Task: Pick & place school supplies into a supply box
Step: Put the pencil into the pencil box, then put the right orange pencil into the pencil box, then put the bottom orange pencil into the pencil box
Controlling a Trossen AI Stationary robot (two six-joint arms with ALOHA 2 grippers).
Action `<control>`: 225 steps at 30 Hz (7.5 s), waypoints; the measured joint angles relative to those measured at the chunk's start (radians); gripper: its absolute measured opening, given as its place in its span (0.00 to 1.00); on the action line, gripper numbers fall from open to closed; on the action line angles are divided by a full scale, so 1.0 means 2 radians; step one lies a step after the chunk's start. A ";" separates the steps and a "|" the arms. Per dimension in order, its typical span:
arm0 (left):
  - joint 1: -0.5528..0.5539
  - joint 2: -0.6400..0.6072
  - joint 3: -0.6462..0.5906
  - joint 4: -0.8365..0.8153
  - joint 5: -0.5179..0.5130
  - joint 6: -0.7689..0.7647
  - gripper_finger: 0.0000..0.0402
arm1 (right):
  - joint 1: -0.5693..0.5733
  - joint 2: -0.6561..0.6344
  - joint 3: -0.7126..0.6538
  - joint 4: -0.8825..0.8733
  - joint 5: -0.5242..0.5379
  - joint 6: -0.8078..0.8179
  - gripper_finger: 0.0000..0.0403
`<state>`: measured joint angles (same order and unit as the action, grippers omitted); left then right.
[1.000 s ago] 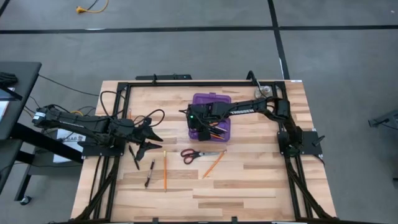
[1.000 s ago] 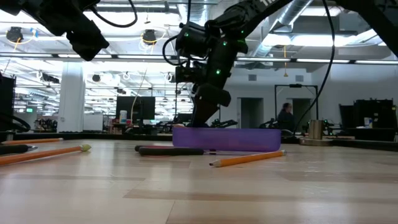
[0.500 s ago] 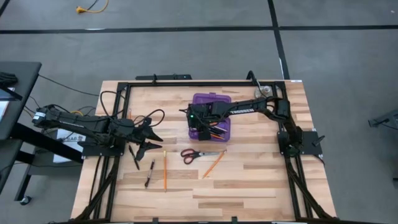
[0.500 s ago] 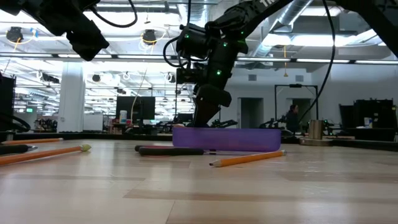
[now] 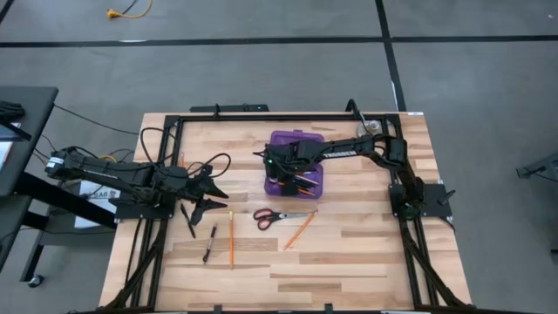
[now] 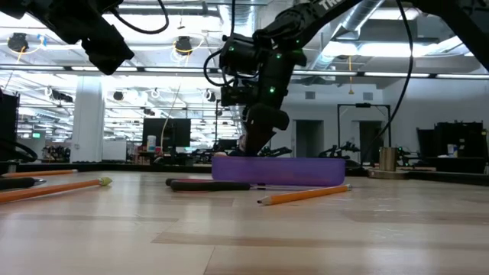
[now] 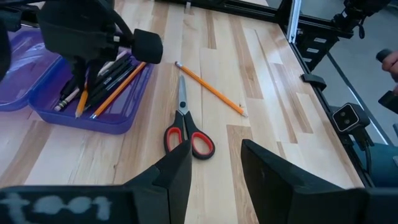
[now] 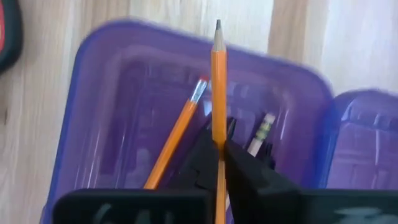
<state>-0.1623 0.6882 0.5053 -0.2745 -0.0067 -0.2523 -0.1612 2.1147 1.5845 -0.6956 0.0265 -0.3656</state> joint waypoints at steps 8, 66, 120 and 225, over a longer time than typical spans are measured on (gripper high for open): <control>0.000 0.000 0.000 0.000 0.000 0.000 0.32 | 0.000 0.000 0.000 -0.043 -0.002 0.011 0.01; -0.066 0.031 0.000 0.029 -0.050 0.001 0.32 | 0.247 -0.123 -0.124 -0.015 0.026 0.196 0.11; -0.066 0.042 0.000 0.028 -0.053 -0.010 0.32 | 0.207 -0.122 -0.241 0.123 0.000 0.091 0.32; -0.067 0.042 0.000 0.030 -0.043 -0.020 0.32 | -0.014 -0.232 -0.141 -0.014 -0.077 0.047 0.00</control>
<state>-0.2958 0.7723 0.5058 -0.2144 -0.0929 -0.2931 -0.1897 1.6505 1.3025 -0.7239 -0.1272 -0.2711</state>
